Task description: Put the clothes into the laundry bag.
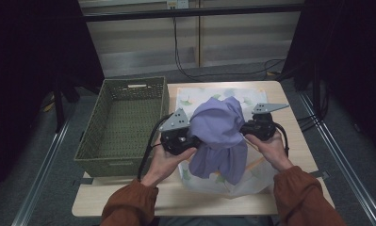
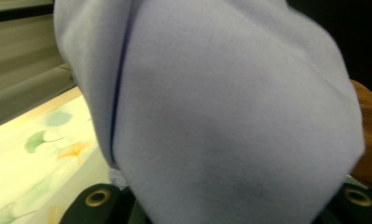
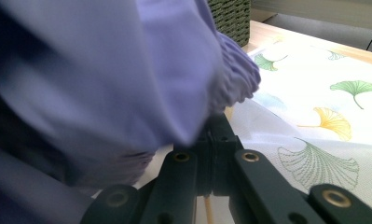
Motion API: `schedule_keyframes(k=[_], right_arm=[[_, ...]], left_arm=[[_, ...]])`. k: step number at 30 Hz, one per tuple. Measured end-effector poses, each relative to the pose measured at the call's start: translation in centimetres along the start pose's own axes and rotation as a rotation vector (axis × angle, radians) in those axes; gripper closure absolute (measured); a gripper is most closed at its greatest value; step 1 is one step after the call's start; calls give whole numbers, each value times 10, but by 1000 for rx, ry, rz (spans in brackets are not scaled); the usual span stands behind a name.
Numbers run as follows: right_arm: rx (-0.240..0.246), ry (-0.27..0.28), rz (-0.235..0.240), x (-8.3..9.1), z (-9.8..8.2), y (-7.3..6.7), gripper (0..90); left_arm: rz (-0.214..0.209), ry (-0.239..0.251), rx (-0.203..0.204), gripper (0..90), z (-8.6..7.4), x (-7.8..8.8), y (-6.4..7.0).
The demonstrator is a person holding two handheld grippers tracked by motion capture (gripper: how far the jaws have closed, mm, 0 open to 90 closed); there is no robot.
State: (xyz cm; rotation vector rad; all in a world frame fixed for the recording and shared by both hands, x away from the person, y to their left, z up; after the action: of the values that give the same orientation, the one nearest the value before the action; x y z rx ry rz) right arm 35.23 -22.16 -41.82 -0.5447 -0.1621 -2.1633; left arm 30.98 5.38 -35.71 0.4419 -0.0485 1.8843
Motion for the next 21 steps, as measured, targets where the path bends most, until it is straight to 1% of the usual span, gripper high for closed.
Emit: schedule_keyframes(k=[1, 3, 4, 5, 7, 8, 10, 11, 12, 13, 17, 19, 21], right_arm=[[2, -4, -2, 0, 0, 0, 900], [3, -5, 0, -1, 0, -1, 900], [1, -4, 2, 0, 1, -2, 900], [1, -4, 0, 0, 1, -2, 900], [-2, -4, 5, 0, 0, -1, 900], [-2, -5, 5, 0, 0, -1, 900], [-4, -9, 6, -1, 0, -1, 900], [-1, -10, 6, -2, -1, 0, 900], [1, -12, 8, -2, -1, 0, 900], [0, -13, 6, -2, -1, 1, 900], [-2, -14, 6, -2, -1, 0, 900], [-4, -12, 6, -1, 0, 0, 900], [-2, -14, 4, -1, 0, -1, 900]], left_arm=[[6, -9, -1, 810, -2, -2, 1], [4, -22, -6, 810, -6, -4, 0], [-2, -15, 2, 810, -8, -5, 0], [-4, -22, -3, 810, -9, -5, -1], [9, -31, 0, 810, -13, -5, -3], [0, -34, 6, 810, -15, -6, -4], [7, -46, 12, 810, -20, -7, -5], [-4, -51, 26, 810, -22, -8, -6], [-12, -58, 25, 810, -24, -9, -7], [-6, -65, 22, 810, -27, -11, -6], [-28, -106, 10, 810, -34, -18, -2], [-19, -133, -2, 810, -37, -21, 1], [-22, -153, 8, 811, -40, -26, 1]])
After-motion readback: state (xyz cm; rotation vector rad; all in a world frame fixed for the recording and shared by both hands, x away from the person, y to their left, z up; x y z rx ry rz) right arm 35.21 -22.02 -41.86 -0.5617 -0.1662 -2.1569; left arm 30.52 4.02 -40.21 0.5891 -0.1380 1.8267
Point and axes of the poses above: each handheld gripper's, and its own axes: x roughly backward along the jaws, z roughly out of its top, y roughly to its right, the point moved 1 cm from there along -x, roughly forward along the jaws, and after that the axes turned 7 degrees about x, right-handed, at the moved point
